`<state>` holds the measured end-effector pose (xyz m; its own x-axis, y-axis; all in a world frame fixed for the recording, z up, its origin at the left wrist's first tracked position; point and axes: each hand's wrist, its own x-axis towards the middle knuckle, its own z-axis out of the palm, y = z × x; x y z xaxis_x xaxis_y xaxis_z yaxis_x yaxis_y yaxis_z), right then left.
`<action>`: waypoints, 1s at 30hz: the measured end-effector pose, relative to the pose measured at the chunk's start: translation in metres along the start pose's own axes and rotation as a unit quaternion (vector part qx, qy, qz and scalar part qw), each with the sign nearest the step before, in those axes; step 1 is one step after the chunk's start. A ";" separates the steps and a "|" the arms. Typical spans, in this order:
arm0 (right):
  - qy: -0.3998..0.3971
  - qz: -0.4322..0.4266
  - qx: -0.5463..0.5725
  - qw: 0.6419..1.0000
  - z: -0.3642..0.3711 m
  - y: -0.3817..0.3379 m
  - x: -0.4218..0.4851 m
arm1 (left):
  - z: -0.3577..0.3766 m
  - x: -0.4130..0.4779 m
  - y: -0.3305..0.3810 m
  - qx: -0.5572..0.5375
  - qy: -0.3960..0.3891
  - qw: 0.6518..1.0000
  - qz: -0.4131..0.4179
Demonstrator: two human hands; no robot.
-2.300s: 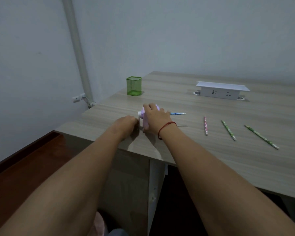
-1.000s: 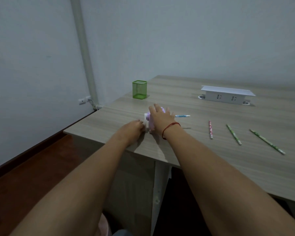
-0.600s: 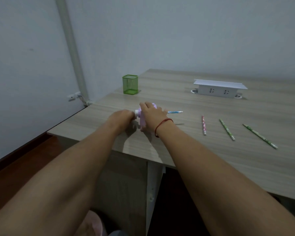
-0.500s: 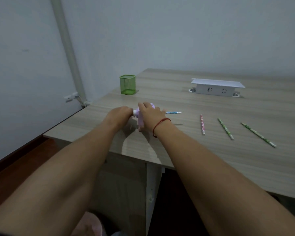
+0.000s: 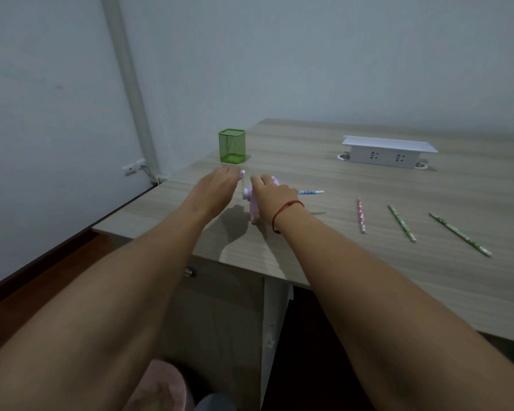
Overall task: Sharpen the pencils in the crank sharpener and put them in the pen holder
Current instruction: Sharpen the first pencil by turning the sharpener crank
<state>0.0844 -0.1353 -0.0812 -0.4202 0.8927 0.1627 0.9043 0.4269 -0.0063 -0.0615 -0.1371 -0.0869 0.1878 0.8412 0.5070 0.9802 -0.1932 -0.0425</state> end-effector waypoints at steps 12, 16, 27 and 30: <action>-0.005 0.022 0.013 1.000 0.002 0.003 0.013 | 0.002 -0.028 0.012 -0.014 0.024 0.999 0.043; -0.024 0.016 -0.015 0.999 0.001 0.001 0.022 | 0.007 -0.042 0.015 -0.040 0.020 0.998 0.037; 0.023 -0.019 -0.014 0.999 0.014 0.011 0.033 | 0.024 -0.033 0.018 -0.078 -0.110 0.991 -0.024; 0.053 -0.051 -0.004 0.997 0.025 0.018 0.035 | 0.028 -0.022 0.013 -0.087 -0.141 0.986 -0.022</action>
<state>0.0841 -0.0924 -0.1004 -0.5011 0.8239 0.2647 0.8574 0.5141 0.0230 -0.0509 -0.1440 -0.1225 0.1801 0.9527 0.2447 0.9669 -0.2172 0.1341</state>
